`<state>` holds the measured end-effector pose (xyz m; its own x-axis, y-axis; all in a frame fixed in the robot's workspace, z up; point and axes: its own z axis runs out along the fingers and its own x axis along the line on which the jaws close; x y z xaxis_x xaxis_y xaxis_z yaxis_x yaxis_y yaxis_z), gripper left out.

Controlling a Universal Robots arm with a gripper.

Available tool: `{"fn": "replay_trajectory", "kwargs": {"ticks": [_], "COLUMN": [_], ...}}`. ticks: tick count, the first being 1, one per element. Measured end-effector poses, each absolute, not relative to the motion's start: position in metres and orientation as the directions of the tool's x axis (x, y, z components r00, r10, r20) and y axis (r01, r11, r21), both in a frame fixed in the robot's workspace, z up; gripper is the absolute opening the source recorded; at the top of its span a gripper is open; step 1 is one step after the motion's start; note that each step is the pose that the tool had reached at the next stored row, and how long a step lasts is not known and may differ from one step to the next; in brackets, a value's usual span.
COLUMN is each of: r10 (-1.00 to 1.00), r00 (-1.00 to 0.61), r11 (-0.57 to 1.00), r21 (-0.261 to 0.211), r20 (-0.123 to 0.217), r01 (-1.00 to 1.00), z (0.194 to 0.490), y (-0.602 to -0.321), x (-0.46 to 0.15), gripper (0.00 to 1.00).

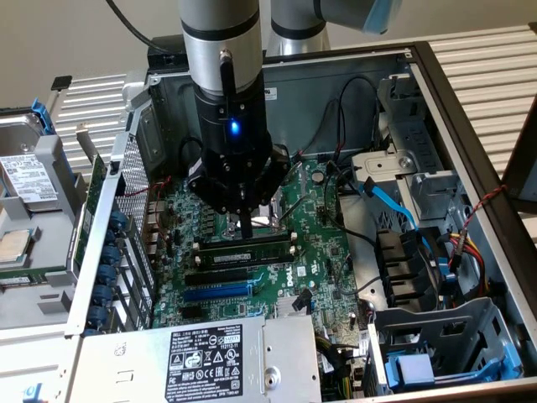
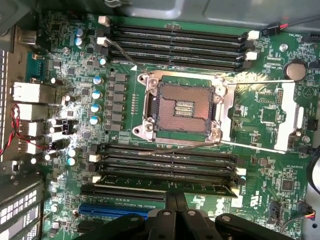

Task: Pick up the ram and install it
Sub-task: 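Press down the ram until it locks into place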

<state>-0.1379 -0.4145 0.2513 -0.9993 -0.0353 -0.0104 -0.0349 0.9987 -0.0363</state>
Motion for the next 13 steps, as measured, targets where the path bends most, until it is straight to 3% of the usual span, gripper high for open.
{"fn": "replay_trajectory", "kwargs": {"ticks": [13], "r10": [0.07], "r00": [-0.997], "r11": [0.997], "r21": [-0.036], "r20": [-0.01], "r01": [0.071], "z": [0.2512], "y": [-0.4144], "x": [-0.1378], "gripper": [0.11]}}
